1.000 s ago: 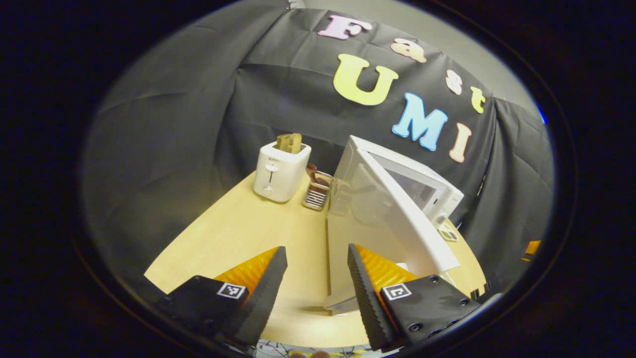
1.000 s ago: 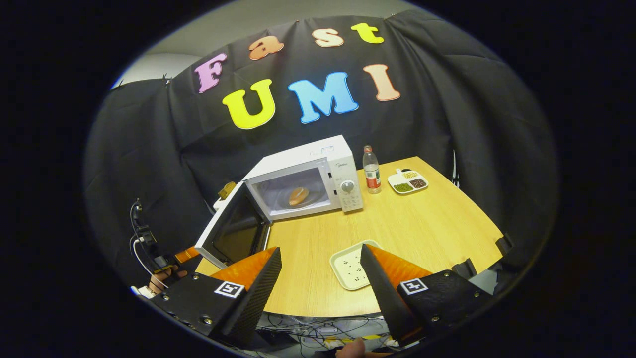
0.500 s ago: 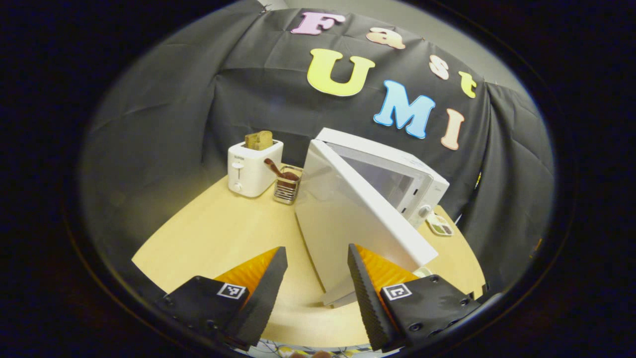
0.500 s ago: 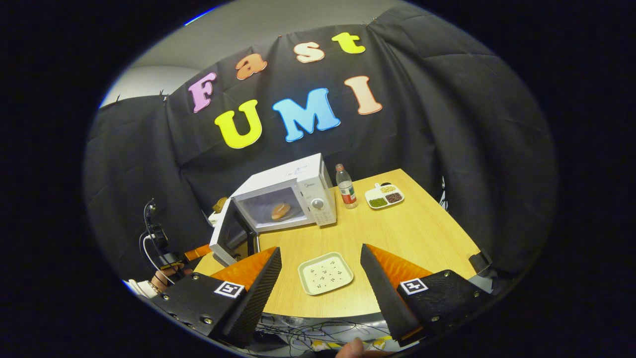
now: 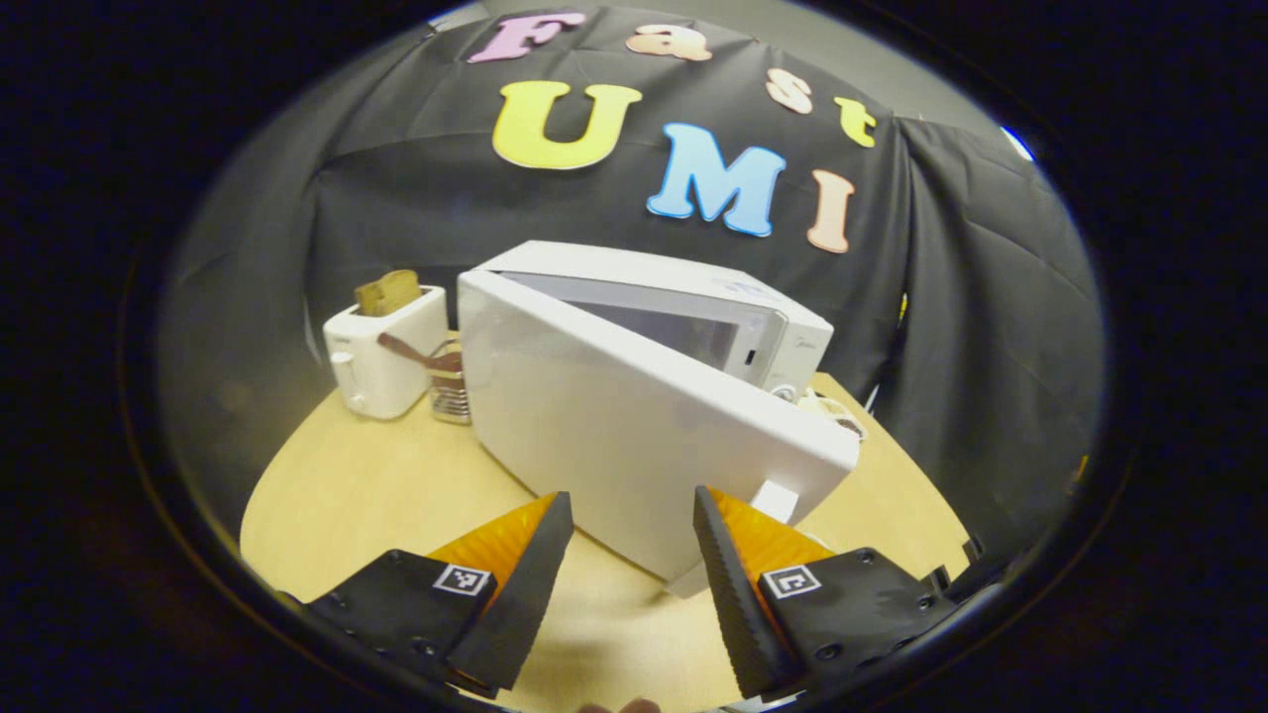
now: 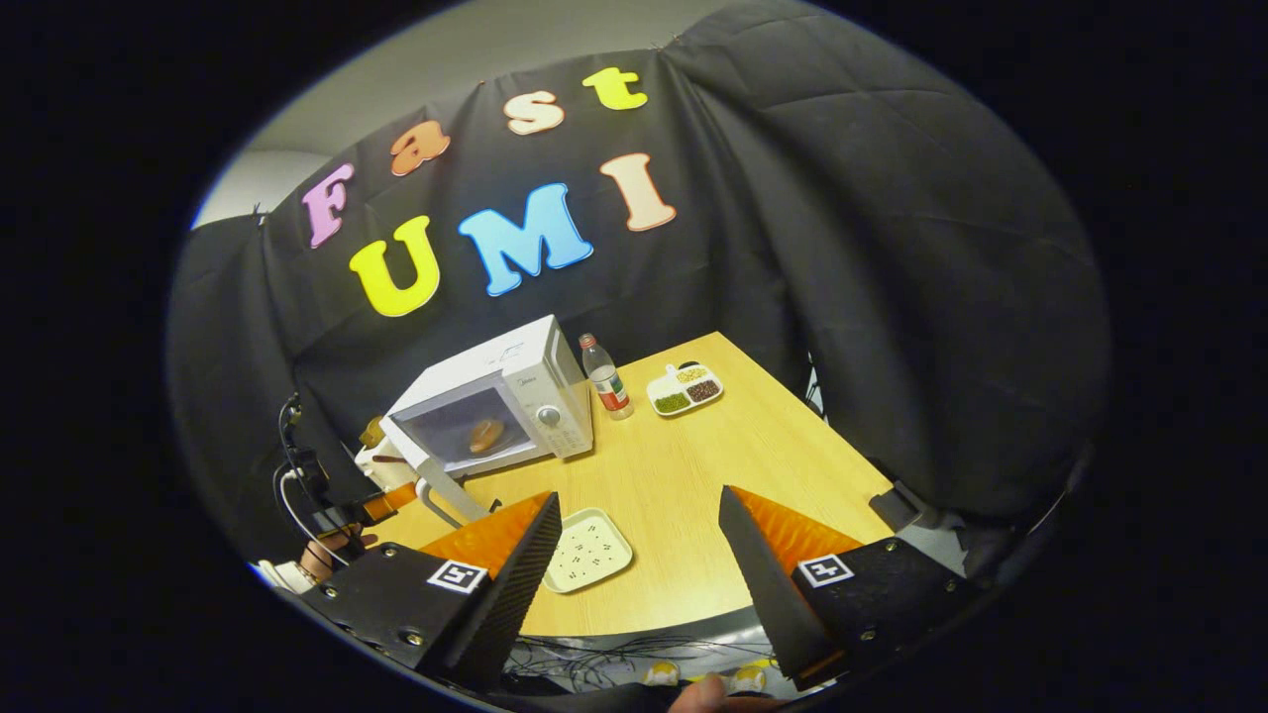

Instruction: Open the microwave oven with the left hand, put the food in, and close the microwave oven.

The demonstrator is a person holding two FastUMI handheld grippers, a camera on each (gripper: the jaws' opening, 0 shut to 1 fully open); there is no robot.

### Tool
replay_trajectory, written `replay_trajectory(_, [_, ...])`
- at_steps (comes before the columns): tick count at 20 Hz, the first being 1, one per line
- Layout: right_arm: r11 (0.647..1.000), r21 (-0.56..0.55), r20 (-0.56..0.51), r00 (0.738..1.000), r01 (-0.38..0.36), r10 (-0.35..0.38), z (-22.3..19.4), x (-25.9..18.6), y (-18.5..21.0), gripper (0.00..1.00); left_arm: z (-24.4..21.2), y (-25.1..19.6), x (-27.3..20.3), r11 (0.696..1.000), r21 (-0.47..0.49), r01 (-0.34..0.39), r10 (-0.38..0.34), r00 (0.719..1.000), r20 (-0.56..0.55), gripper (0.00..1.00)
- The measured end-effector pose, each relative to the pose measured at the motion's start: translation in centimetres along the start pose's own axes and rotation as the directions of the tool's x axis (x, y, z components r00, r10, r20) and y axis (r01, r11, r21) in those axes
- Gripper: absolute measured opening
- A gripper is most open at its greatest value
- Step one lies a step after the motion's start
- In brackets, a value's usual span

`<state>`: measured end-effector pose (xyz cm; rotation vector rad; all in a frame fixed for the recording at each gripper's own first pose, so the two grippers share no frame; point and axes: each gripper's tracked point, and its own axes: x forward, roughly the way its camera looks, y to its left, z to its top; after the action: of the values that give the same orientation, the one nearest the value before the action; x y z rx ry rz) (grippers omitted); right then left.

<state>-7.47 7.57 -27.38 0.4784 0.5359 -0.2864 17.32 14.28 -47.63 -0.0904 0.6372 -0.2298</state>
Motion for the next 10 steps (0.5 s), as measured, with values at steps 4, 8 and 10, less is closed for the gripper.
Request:
replay_trajectory(4, [0.995, -0.036, -0.003, 0.996, 0.089, -0.089, 0.9, 1.4, 0.8, 0.98, 1.4, -1.2, 5.6, 0.995, 0.031, 0.090, -0.089, 0.996, -0.022, 0.84])
replay_trajectory(8, [0.983, -0.058, 0.002, 0.985, 0.172, -0.172, 1.1, 2.1, 0.6, 0.98, 3.6, -1.4, 10.2, 0.988, 0.041, 0.147, -0.147, 0.989, -0.011, 0.84])
replay_trajectory(10, [0.978, -0.057, -0.020, 0.980, 0.199, -0.200, 0.4, 2.2, 0.6, 0.98, 4.5, -1.7, 12.3, 0.986, 0.046, 0.161, -0.161, 0.987, -0.010, 0.84])
